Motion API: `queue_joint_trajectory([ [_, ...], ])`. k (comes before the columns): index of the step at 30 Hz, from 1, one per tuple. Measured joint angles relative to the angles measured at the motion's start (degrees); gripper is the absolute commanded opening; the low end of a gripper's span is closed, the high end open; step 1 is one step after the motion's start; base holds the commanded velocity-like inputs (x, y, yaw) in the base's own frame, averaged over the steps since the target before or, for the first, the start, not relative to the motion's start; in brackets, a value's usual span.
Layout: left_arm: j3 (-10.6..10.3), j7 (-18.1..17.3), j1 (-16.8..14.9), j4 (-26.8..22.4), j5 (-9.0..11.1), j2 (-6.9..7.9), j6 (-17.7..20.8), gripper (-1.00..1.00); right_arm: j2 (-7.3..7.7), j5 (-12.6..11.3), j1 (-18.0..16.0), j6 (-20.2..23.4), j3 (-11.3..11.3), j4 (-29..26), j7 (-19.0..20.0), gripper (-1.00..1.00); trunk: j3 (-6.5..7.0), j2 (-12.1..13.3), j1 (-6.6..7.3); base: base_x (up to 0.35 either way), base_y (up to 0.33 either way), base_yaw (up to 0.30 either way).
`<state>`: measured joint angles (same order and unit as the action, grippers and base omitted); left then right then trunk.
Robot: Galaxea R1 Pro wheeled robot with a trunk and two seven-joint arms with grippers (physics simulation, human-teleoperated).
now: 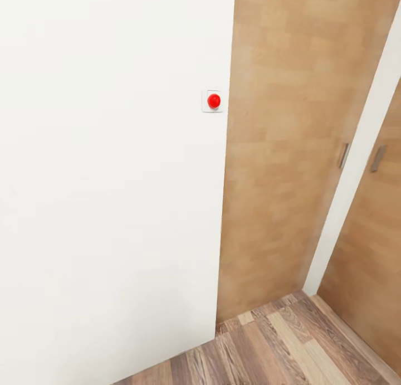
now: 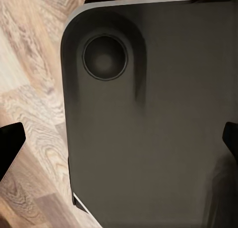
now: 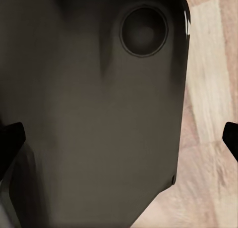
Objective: Put all the toys in the child's room - the three board games (two on the bed and one on the table), the two jigsaw puzzles on the table, and the tennis ball on the table - inside the toy box on the table in the child's room.
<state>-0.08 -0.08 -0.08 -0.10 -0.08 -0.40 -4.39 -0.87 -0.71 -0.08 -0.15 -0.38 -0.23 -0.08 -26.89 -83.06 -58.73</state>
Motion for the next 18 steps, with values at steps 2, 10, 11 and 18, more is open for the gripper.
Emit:
queue_joint_trajectory([
  [2,0.0,0.0,0.0,0.0,0.0,0.00,0.0,1.00,0.00,0.0,0.0,0.0,0.0,0.0,0.0,1.00,0.00,0.0,0.00,0.000,0.000,-0.259],
  [10,0.0,0.0,0.0,0.0,0.0,0.01,0.0,1.00,0.00,0.0,0.0,0.0,0.0,0.0,0.0,1.00,0.00,0.0,0.00,0.000,0.000,-0.259],
  [11,0.0,0.0,0.0,0.0,0.0,0.03,0.0,1.00,0.00,0.0,0.0,0.0,0.0,0.0,0.0,1.00,0.00,0.0,0.00,0.000,0.000,-0.259],
  [18,0.0,0.0,0.0,0.0,0.0,0.00,0.0,1.00,-0.05,0.0,0.0,0.0,0.0,0.0,0.0,1.00,0.00,0.0,0.00,0.000,0.000,-0.259],
])
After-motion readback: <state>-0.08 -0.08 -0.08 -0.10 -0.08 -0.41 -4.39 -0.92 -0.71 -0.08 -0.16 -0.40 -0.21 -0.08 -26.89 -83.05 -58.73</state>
